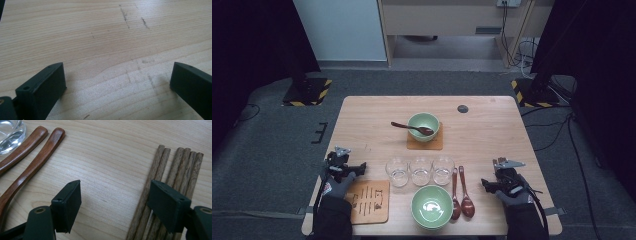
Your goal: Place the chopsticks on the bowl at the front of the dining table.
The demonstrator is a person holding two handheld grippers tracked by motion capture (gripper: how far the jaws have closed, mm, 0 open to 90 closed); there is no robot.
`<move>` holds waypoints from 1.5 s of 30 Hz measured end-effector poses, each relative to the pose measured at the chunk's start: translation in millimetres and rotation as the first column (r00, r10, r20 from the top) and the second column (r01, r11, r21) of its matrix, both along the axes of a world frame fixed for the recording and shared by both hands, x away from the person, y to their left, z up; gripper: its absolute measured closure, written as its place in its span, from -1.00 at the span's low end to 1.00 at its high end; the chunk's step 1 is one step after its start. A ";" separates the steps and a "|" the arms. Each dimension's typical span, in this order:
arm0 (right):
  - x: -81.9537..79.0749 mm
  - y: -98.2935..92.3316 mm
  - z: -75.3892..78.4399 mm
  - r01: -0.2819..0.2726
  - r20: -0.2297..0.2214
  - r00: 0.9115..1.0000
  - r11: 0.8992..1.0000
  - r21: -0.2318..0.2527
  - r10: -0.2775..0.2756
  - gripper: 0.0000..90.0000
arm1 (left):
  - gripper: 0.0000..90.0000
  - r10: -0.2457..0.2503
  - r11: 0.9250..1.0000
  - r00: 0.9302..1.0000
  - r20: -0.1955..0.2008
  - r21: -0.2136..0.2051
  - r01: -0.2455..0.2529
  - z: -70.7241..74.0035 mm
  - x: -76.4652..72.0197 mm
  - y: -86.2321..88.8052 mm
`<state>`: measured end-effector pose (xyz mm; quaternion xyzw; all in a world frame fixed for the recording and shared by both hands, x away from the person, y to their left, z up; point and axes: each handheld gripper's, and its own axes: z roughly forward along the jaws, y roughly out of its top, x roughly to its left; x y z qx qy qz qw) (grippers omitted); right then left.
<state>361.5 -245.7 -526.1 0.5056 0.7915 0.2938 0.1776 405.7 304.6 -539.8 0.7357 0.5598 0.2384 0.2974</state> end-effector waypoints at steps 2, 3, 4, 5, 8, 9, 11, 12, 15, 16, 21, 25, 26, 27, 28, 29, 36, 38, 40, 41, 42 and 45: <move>-0.3 0.6 0.0 -0.002 -0.002 1.000 1.000 0.000 0.002 -0.40 | -1.00 0.000 1.000 1.000 0.000 0.000 0.000 0.0 0.0 0.0; -0.4 0.8 0.0 -0.002 -0.005 1.000 1.000 0.001 0.002 -0.38 | -1.00 0.000 1.000 1.000 0.000 0.000 0.000 0.0 0.0 0.0; -0.5 0.9 -0.2 -0.006 -0.007 1.000 1.000 0.000 0.006 -0.38 | -1.00 0.000 1.000 1.000 0.000 0.000 0.000 0.0 0.0 0.0; -0.5 1.2 -0.5 -0.008 -0.010 1.000 1.000 0.001 0.008 -0.37 | -1.00 0.000 1.000 1.000 0.000 0.000 0.000 0.0 0.0 0.0; -0.4 2.3 -1.3 -0.017 -0.018 1.000 1.000 0.002 0.017 -0.34 | -1.00 0.000 1.000 1.000 0.000 0.000 0.000 0.0 0.0 0.0; -0.5 2.7 -1.4 -0.018 -0.022 1.000 1.000 0.003 0.018 -0.33 | -1.00 0.000 1.000 1.000 0.000 0.000 0.000 0.0 0.0 0.0; -0.8 3.6 -1.4 -0.021 -0.022 1.000 1.000 0.006 0.021 -0.30 | -1.00 0.000 1.000 1.000 0.000 0.000 0.000 0.0 0.0 0.0; -1.0 4.6 -1.1 -0.022 -0.024 0.999 1.000 0.009 0.022 -0.27 | -1.00 0.000 1.000 1.000 0.000 0.000 0.000 0.0 0.0 0.0; -1.7 6.4 -0.9 -0.022 -0.019 1.000 1.000 0.007 0.022 -0.17 | -1.00 0.000 1.000 1.000 0.000 0.000 0.000 0.0 0.0 0.0; -2.0 6.7 -0.9 -0.020 -0.019 1.000 1.000 0.002 0.020 -0.13 | -1.00 0.000 1.000 1.000 0.000 0.000 0.000 0.0 0.0 0.0; -4.8 11.7 -1.1 -0.008 -0.011 1.000 1.000 -0.023 0.008 0.09 | -1.00 0.000 1.000 1.000 0.000 0.000 0.000 0.0 0.0 0.0; -8.1 19.0 0.2 0.006 0.001 1.000 0.999 -0.052 -0.006 0.22 | -1.00 0.000 1.000 1.000 0.000 0.000 0.000 0.0 0.0 0.0; -8.8 20.7 0.5 0.003 0.005 1.000 0.998 -0.061 -0.003 0.27 | -1.00 0.000 1.000 1.000 0.000 0.000 0.000 0.0 0.0 0.0; -9.7 22.5 0.6 0.004 0.010 1.000 0.998 -0.066 -0.003 0.33 | -1.00 0.000 1.000 1.000 0.000 0.000 0.000 0.0 0.0 0.0; -10.3 23.8 0.7 -0.001 0.011 1.000 0.998 -0.068 0.001 0.38 | -1.00 0.000 1.000 1.000 0.000 0.000 0.000 0.0 0.0 0.0; -10.8 24.5 0.8 -0.003 0.011 1.000 0.998 -0.068 0.003 0.43 | -1.00 0.000 1.000 1.000 0.000 0.000 0.000 0.0 0.0 0.0; -12.1 25.8 0.4 -0.008 0.004 1.000 0.999 -0.043 0.008 0.62 | -1.00 0.000 1.000 1.000 0.000 0.000 0.000 0.0 0.0 0.0; -12.3 26.0 0.3 -0.008 0.001 1.000 0.999 -0.035 0.008 0.66 | -1.00 0.000 1.000 1.000 0.000 0.000 0.000 0.0 0.0 0.0; -12.3 26.2 0.3 -0.008 -0.001 1.000 1.000 -0.030 0.008 0.70 | -1.00 0.000 1.000 1.000 0.000 0.000 0.000 0.0 0.0 0.0; -12.3 26.2 0.2 -0.011 -0.001 1.000 1.000 -0.029 0.011 0.72 | -1.00 0.000 1.000 1.000 0.000 0.000 0.000 0.0 0.0 0.0; -12.4 26.4 0.2 -0.012 -0.001 1.000 1.000 -0.028 0.012 0.74 | -1.00 0.000 1.000 1.000 0.000 0.000 0.000 0.0 0.0 0.0; -12.5 26.6 0.1 -0.016 -0.003 1.000 1.000 -0.023 0.016 0.81 | -1.00 0.000 1.000 1.000 0.000 0.000 0.000 0.0 0.0 0.0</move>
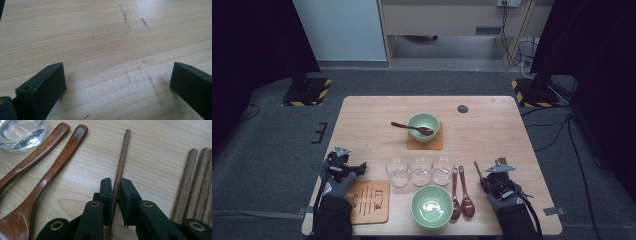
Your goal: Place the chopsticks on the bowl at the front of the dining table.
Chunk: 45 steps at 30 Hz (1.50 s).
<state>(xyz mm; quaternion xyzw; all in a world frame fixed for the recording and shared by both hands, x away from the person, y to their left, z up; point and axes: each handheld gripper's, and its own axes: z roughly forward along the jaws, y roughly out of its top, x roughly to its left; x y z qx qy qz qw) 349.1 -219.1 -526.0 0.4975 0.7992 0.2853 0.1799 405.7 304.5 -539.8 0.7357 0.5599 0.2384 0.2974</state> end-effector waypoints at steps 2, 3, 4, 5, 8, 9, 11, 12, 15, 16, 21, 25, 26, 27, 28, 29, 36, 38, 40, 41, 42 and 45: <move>0.0 0.0 -0.1 0.000 -0.003 1.000 1.000 0.006 0.000 0.83 | -1.00 0.000 1.000 1.000 0.000 0.000 0.000 0.0 0.0 0.0; 0.1 -0.1 -0.2 0.001 -0.004 1.000 1.000 0.011 -0.001 0.84 | -1.00 0.000 1.000 1.000 0.000 0.000 0.000 0.0 0.0 0.0; 0.1 -0.2 -0.2 0.001 -0.005 1.000 1.000 0.015 -0.001 0.84 | -1.00 0.000 1.000 1.000 0.000 0.000 0.000 0.0 0.0 0.0; 0.2 -0.4 -0.3 0.001 -0.007 1.000 1.000 0.019 -0.001 0.85 | -1.00 0.000 1.000 1.000 0.000 0.000 0.000 0.0 0.0 0.0; 0.3 -0.4 -0.3 0.000 -0.006 1.000 1.000 0.021 0.000 0.87 | -1.00 0.000 1.000 1.000 0.000 0.000 0.000 0.0 0.0 0.0; 0.4 -0.3 -0.3 0.000 -0.006 1.000 1.000 0.022 0.001 0.87 | -1.00 0.000 1.000 1.000 0.000 0.000 0.000 0.0 0.0 0.0; 0.6 0.1 -0.3 0.000 -0.007 1.000 1.000 0.024 0.000 0.87 | -1.00 0.000 1.000 1.000 0.000 0.000 0.000 0.0 0.0 0.0; 0.8 0.2 -0.3 0.000 -0.007 1.000 1.000 0.025 0.000 0.87 | -1.00 0.000 1.000 1.000 0.000 0.000 0.000 0.0 0.0 0.0; 1.7 0.7 -0.4 0.004 -0.005 1.000 1.000 0.028 -0.003 0.87 | -1.00 0.000 1.000 1.000 0.000 0.000 0.000 0.0 0.0 0.0; 2.4 0.8 -0.4 0.006 -0.002 1.000 1.000 0.029 -0.006 0.87 | -1.00 0.000 1.000 1.000 0.000 0.000 0.000 0.0 0.0 0.0; 6.2 1.0 -0.1 0.022 0.005 1.000 0.999 0.045 -0.023 0.88 | -1.00 0.000 1.000 1.000 0.000 0.000 0.000 0.0 0.1 -0.1; 9.6 1.8 -1.9 0.034 0.002 0.999 0.998 0.047 -0.034 0.88 | -1.00 0.000 1.000 1.000 0.000 -0.001 0.000 0.0 0.2 -0.1; 10.1 1.8 -1.9 0.033 0.005 0.999 0.998 0.047 -0.034 0.88 | -1.00 0.000 1.000 1.000 0.000 0.000 0.000 0.0 0.2 -0.1; 10.3 2.1 -2.1 0.035 0.005 0.999 0.998 0.047 -0.035 0.88 | -1.00 0.000 1.000 1.000 0.000 0.000 0.000 0.0 0.2 -0.1; 10.5 2.2 -2.1 0.034 0.005 0.999 0.998 0.049 -0.035 0.87 | -1.00 0.000 1.000 1.000 0.000 0.000 0.000 0.0 0.2 -0.1; 10.4 2.3 -2.2 0.034 0.006 0.999 0.998 0.050 -0.034 0.85 | -1.00 0.000 1.000 1.000 0.000 -0.001 0.000 0.0 0.2 -0.1; 4.8 -0.2 3.3 0.027 0.029 0.999 0.999 0.032 -0.028 0.65 | -1.00 0.000 1.000 1.000 0.000 0.000 0.000 0.0 0.2 -0.1; 1.1 -1.3 4.3 0.019 0.030 0.999 1.000 0.021 -0.020 0.64 | -1.00 0.000 1.000 1.000 0.000 0.000 0.000 0.0 0.2 -0.1; -2.4 -2.3 4.1 0.011 0.026 1.000 1.000 0.010 -0.012 0.65 | -1.00 0.000 1.000 1.000 0.000 -0.001 0.000 0.0 0.2 -0.1; -3.7 -2.8 3.7 0.008 0.023 1.000 1.000 0.005 -0.008 0.66 | -1.00 0.000 1.000 1.000 0.000 0.000 0.000 0.0 0.2 -0.1; -5.0 -3.3 3.3 0.010 0.018 1.000 1.000 0.003 -0.010 0.67 | -1.00 0.000 1.000 1.000 0.001 -0.001 0.000 0.0 0.2 -0.1; -9.0 -4.9 2.3 0.006 0.009 1.000 1.000 0.001 -0.006 0.69 | -1.00 0.000 1.000 1.000 0.000 -0.001 0.000 0.0 0.2 -0.1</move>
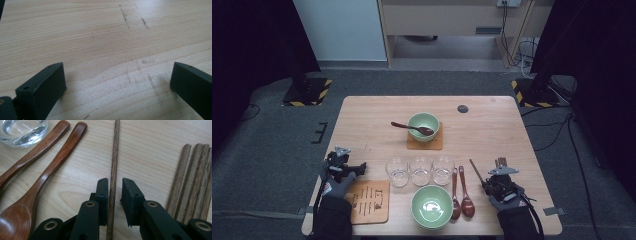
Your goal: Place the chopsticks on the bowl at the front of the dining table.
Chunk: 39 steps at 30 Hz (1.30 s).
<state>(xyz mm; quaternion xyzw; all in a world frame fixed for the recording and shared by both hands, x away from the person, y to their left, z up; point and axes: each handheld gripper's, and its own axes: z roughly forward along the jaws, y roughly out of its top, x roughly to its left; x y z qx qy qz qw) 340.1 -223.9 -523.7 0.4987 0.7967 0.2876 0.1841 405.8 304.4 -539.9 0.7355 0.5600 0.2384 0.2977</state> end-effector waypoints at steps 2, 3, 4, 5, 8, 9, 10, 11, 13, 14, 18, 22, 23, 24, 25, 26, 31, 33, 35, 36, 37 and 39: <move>-3.1 -0.5 0.0 -0.003 -0.001 1.000 1.000 0.000 0.003 0.70 | -1.00 0.000 1.000 1.000 0.000 0.000 0.000 0.0 0.0 0.0; -3.9 -0.7 0.0 -0.004 -0.002 1.000 1.000 -0.001 0.004 0.71 | -1.00 0.000 1.000 1.000 0.000 0.000 0.000 0.0 0.0 0.0; -4.9 -1.0 -0.2 -0.005 -0.004 1.000 1.000 -0.001 0.004 0.71 | -1.00 0.000 1.000 1.000 0.000 0.000 0.000 0.0 0.0 0.0; -5.9 -1.2 -0.3 -0.004 -0.005 1.000 1.000 -0.002 0.004 0.71 | -1.00 0.000 1.000 1.000 0.000 0.000 0.000 0.0 0.0 0.0; -8.6 -2.3 -1.0 -0.002 -0.008 1.000 1.000 -0.005 0.002 0.73 | -1.00 0.000 1.000 1.000 0.000 0.000 0.000 0.0 0.0 0.0; -9.0 -2.7 -1.2 -0.002 -0.008 1.000 1.000 -0.005 0.002 0.74 | -1.00 0.000 1.000 1.000 0.000 0.000 0.000 0.0 0.0 0.0; -9.2 -2.9 -1.4 -0.002 -0.009 1.000 1.000 -0.007 0.002 0.75 | -1.00 0.000 1.000 1.000 0.000 0.000 0.000 0.0 0.0 0.0; -9.3 -3.0 -1.6 -0.002 -0.011 1.000 1.000 -0.006 0.002 0.76 | -1.00 0.000 1.000 1.000 0.000 0.000 0.000 0.0 0.0 0.0; -9.4 -2.8 -2.0 -0.001 -0.014 1.000 1.000 -0.003 0.001 0.77 | -1.00 0.000 1.000 1.000 0.000 0.000 0.000 0.0 0.0 0.0; -9.3 -2.7 -2.1 0.000 -0.013 1.000 1.000 -0.001 0.000 0.78 | -1.00 0.000 1.000 1.000 0.000 0.000 0.000 0.0 0.0 0.0; -9.1 -3.1 -2.7 0.001 -0.012 1.000 1.000 0.011 -0.001 0.82 | -1.00 0.000 1.000 1.000 0.000 0.000 0.000 0.0 0.0 0.0; -9.1 -2.9 -3.0 0.004 -0.011 1.000 1.000 0.017 -0.004 0.87 | -1.00 0.000 1.000 1.000 0.000 0.000 0.000 0.0 0.0 0.0; -9.0 -3.1 -3.1 0.005 -0.011 1.000 1.000 0.019 -0.005 0.88 | -1.00 0.000 1.000 1.000 0.000 0.000 0.000 0.0 0.0 0.0; -9.0 -3.3 -3.2 0.007 -0.012 1.000 1.000 0.023 -0.007 0.88 | -1.00 0.000 1.000 1.000 0.000 0.000 0.000 0.0 0.0 0.0; -9.0 -3.4 -3.2 0.009 -0.012 1.000 1.000 0.025 -0.008 0.88 | -1.00 0.000 1.000 1.000 0.000 0.000 0.000 0.0 0.0 0.0; -8.9 -3.4 -3.2 0.009 -0.013 1.000 1.000 0.025 -0.009 0.88 | -1.00 0.000 1.000 1.000 0.000 0.000 0.000 0.0 0.0 0.0; -8.5 -3.7 -3.0 0.016 -0.010 1.000 0.999 0.030 -0.016 0.89 | -1.00 0.000 1.000 1.000 0.000 0.000 0.000 0.0 0.0 0.0; -8.7 -4.5 -1.3 0.021 -0.008 1.000 0.999 0.043 -0.021 0.89 | -1.00 0.000 1.000 1.000 0.000 0.000 0.000 0.0 0.0 0.0; -8.9 -5.3 1.2 0.023 0.003 1.000 0.998 0.052 -0.023 0.89 | -1.00 0.000 1.000 1.000 0.000 0.000 0.000 0.0 0.0 0.0; -9.0 -5.8 2.8 0.024 0.010 1.000 0.998 0.059 -0.025 0.89 | -1.00 0.000 1.000 1.000 0.000 0.000 0.000 0.0 0.0 0.0; -9.3 -5.9 4.3 0.025 0.010 1.000 0.997 0.075 -0.025 0.89 | -1.00 0.000 1.000 1.000 0.000 0.000 0.000 0.0 0.0 0.0; -9.4 -6.0 6.6 0.023 0.018 1.000 0.996 0.084 -0.024 0.89 | -1.00 0.000 1.000 1.000 0.000 0.000 0.000 0.0 0.0 0.0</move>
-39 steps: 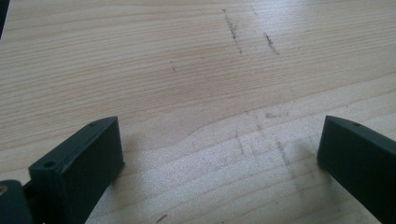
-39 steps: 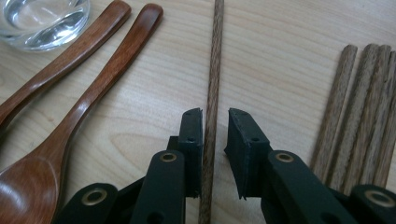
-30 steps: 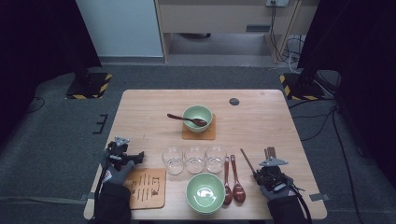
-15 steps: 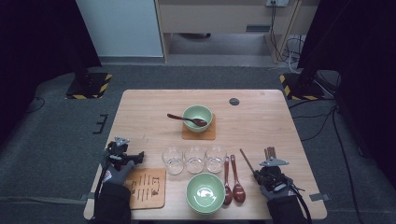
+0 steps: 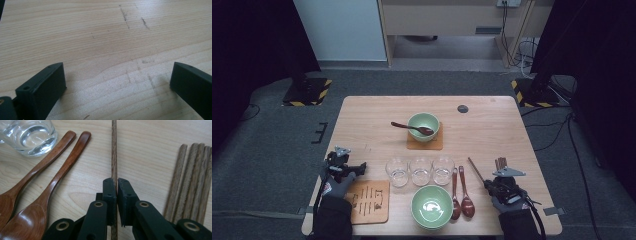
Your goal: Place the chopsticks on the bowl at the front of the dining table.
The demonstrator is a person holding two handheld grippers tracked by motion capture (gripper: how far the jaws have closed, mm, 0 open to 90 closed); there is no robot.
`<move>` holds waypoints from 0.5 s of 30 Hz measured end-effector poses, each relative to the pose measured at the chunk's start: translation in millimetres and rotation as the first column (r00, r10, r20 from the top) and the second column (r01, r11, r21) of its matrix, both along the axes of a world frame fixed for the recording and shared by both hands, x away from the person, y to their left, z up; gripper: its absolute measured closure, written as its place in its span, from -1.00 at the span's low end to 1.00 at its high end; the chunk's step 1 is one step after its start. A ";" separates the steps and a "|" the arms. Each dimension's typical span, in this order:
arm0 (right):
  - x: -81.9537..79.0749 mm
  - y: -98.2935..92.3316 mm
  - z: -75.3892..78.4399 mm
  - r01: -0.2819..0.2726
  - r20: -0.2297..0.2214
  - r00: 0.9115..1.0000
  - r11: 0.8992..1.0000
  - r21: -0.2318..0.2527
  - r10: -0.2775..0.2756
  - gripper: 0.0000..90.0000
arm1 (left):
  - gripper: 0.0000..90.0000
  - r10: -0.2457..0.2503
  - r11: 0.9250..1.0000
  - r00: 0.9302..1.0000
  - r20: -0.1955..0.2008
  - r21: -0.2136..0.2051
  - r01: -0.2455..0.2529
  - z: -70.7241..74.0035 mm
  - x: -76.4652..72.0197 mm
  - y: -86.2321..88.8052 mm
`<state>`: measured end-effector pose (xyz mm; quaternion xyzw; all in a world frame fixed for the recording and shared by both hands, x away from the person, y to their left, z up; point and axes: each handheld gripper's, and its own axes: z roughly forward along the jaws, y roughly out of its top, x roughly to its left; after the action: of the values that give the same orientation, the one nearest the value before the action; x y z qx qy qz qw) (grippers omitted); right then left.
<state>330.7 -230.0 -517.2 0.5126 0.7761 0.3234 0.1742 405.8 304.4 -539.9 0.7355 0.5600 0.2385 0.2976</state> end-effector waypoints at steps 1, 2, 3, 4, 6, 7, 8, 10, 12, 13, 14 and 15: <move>0.2 0.1 1.5 0.000 0.008 1.000 1.000 -0.001 0.000 0.89 | -1.00 0.000 1.000 1.000 0.000 0.000 0.000 0.0 0.0 0.0; 0.3 0.1 2.7 0.002 0.013 1.000 1.000 0.002 -0.002 0.89 | -1.00 0.000 1.000 1.000 0.000 0.000 0.000 0.0 0.0 0.0; 0.5 -0.2 3.9 0.002 0.020 1.000 1.000 0.007 -0.002 0.89 | -1.00 0.000 1.000 1.000 0.000 0.000 0.000 0.0 0.0 0.0; 0.5 -0.2 4.9 0.004 0.024 1.000 1.000 0.007 -0.004 0.89 | -1.00 0.000 1.000 1.000 0.000 0.000 0.000 0.0 0.0 0.0; 0.8 -1.5 8.8 0.009 0.037 0.999 1.000 0.013 -0.009 0.89 | -1.00 0.000 1.000 1.000 0.000 0.000 0.000 0.0 0.0 0.0; 0.8 -2.2 10.8 0.014 0.046 0.999 1.000 0.019 -0.014 0.89 | -1.00 0.000 1.000 1.000 0.000 0.000 0.000 0.0 0.0 0.0; 1.1 -2.8 12.5 0.015 0.050 0.999 1.000 0.021 -0.016 0.89 | -1.00 0.000 1.000 1.000 0.000 0.000 0.000 0.0 0.0 0.0; 1.8 -4.1 17.1 0.021 0.066 0.998 0.999 0.029 -0.023 0.89 | -1.00 0.000 1.000 1.000 0.000 0.000 0.000 0.0 0.0 0.0; 2.8 -4.7 21.1 0.024 0.080 0.996 0.999 0.035 -0.026 0.89 | -1.00 0.000 1.000 1.000 0.000 0.000 0.000 0.0 0.0 0.0; 3.3 -4.8 22.4 0.025 0.083 0.996 0.999 0.038 -0.028 0.89 | -1.00 0.000 1.000 1.000 0.000 0.000 0.000 0.0 0.0 0.0; 4.0 -4.9 24.0 0.028 0.088 0.996 0.999 0.044 -0.032 0.89 | -1.00 0.000 1.000 1.000 0.000 0.000 0.000 0.0 0.0 0.0; 5.0 -4.9 25.6 0.030 0.091 0.995 0.998 0.047 -0.034 0.89 | -1.00 -0.001 1.000 1.000 0.000 0.000 0.001 0.0 0.0 0.0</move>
<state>335.7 -234.8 -491.6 0.5133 0.7514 0.3617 0.2030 405.8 304.4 -539.8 0.7357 0.5599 0.2383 0.2975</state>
